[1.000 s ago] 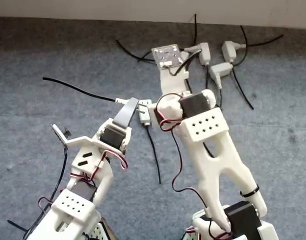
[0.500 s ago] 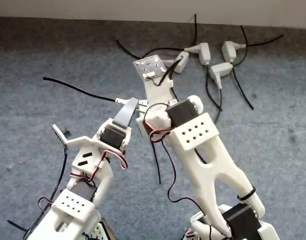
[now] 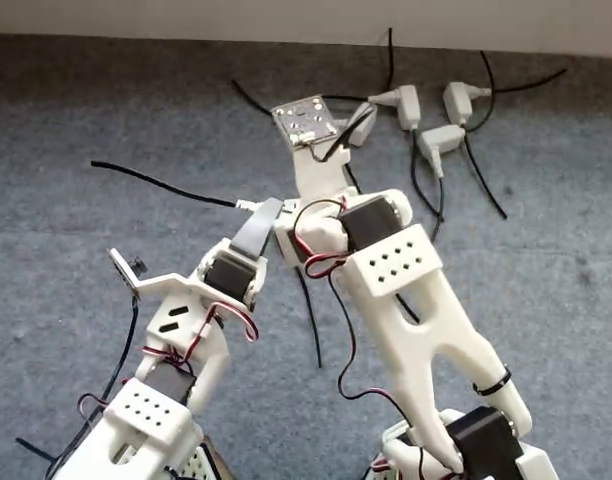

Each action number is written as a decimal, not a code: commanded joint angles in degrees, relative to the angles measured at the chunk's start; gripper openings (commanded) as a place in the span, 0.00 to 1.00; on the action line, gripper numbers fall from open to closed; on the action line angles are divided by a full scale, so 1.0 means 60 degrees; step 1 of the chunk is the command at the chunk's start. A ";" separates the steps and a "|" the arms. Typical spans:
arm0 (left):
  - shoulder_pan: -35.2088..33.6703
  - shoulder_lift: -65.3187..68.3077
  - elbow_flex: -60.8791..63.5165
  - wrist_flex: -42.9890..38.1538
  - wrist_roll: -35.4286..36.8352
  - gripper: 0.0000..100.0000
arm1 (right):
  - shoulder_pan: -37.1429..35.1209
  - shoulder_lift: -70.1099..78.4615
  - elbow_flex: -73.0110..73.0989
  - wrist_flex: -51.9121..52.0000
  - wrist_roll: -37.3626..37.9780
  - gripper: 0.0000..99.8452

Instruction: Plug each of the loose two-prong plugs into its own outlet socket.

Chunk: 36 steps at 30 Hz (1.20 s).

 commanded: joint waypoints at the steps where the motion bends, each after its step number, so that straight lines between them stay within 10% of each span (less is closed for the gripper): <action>1: 0.0198 -0.0168 -0.0139 0.0029 0.0015 0.01 | 0.0579 -0.0242 -0.0066 -0.0505 0.0073 0.01; 36: 0.1516 -0.0168 0.0066 0.0044 -0.0747 0.01 | 0.0755 0.1619 -0.1121 -0.1018 -0.0015 0.01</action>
